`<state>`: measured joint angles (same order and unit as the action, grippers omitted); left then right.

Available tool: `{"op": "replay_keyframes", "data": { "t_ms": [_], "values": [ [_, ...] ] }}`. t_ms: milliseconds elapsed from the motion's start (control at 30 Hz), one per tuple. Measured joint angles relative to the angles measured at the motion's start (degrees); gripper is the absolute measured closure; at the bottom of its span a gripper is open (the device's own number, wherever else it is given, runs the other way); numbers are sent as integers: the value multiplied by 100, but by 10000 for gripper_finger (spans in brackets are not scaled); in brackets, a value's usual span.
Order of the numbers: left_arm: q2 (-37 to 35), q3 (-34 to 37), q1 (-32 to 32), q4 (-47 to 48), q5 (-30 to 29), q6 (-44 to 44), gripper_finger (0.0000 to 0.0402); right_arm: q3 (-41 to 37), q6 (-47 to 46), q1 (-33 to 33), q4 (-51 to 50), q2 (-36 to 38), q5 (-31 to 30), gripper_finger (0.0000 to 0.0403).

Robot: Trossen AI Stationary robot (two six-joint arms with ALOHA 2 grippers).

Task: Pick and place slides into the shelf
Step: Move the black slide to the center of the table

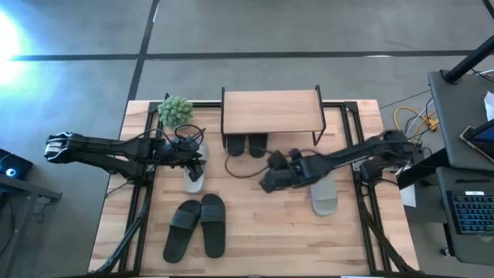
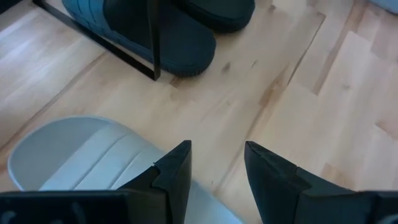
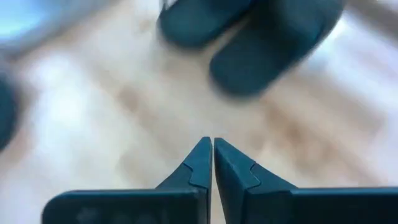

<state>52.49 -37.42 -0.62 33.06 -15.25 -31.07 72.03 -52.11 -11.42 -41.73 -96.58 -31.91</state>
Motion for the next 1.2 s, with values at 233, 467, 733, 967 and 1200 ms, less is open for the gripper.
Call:
{"op": "replay_keyframes", "data": {
  "t_ms": [233,467,733,967,1200],
  "values": [
    [2,-6,0,-416,2,0,268,46,-1090,-220,-1993,679,1785,330],
    [-82,-26,0,-664,150,52,268,41,-949,-308,-1263,1084,2189,241],
    [-117,-13,66,150,1961,229,268,226,-152,-315,790,330,2501,216],
    [-290,-31,749,1198,3243,-349,268,1036,492,-179,1082,-699,3309,216],
    [-594,-62,2125,1079,3376,-469,268,1761,1277,-166,720,-1297,3654,216]
  ]
}}
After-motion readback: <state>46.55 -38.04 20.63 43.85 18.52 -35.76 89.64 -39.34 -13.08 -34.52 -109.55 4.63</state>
